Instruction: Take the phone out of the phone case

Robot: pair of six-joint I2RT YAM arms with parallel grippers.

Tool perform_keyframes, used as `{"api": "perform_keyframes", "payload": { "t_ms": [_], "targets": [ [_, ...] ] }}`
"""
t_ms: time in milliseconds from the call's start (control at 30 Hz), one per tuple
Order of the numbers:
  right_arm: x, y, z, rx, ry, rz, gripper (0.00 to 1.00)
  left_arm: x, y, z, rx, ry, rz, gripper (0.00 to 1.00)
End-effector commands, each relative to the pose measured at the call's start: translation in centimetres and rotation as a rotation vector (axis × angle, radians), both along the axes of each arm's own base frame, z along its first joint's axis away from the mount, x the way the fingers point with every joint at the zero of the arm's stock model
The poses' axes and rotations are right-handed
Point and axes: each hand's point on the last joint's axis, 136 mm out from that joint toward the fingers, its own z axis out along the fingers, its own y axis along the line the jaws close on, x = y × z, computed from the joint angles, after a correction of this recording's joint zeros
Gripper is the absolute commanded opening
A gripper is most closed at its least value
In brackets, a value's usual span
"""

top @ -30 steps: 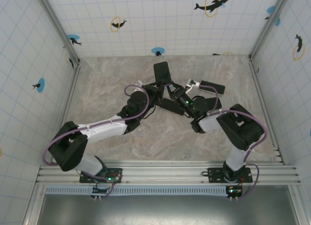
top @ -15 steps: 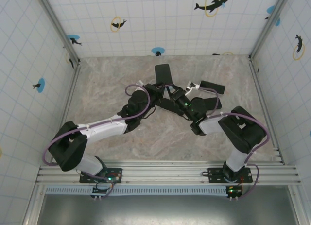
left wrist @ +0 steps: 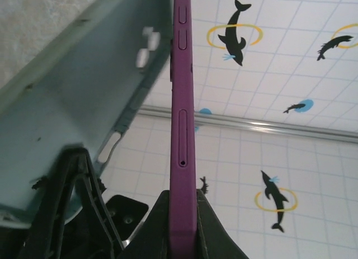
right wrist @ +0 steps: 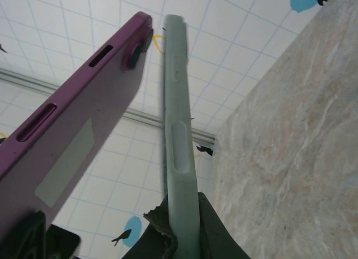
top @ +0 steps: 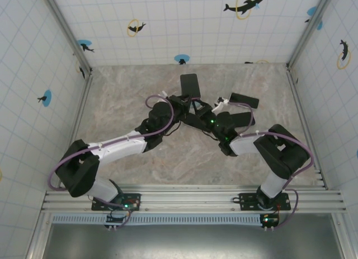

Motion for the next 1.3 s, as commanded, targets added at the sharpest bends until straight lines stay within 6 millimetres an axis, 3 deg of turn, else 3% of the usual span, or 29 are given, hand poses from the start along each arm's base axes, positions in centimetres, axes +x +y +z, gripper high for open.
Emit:
{"api": "perform_keyframes", "payload": {
  "t_ms": [0,400,600,733,1000,1267],
  "targets": [
    [-0.3,-0.8,-0.1,-0.027,0.007,-0.027,0.02,0.3,2.7,4.2,0.056,-0.118,0.026,0.0],
    [0.2,0.0,0.2,-0.011,0.004,-0.009,0.02,0.8,7.9,1.8,0.168,-0.112,-0.02,0.0],
    [0.1,1.2,0.1,-0.011,0.016,0.009,0.02,2.2,13.0,-1.2,0.332,-0.124,-0.052,0.0],
    [0.2,2.3,-0.2,-0.019,0.034,0.022,0.02,2.7,16.4,-4.3,0.382,-0.108,-0.066,0.0],
    [0.4,5.3,-1.8,-0.08,0.109,0.033,0.03,3.5,21.6,-8.0,0.395,-0.102,-0.087,0.0],
    [0.7,9.3,-2.3,-0.099,0.135,0.086,0.03,4.9,25.3,-11.2,0.366,-0.101,-0.124,0.0]
  ]
}}
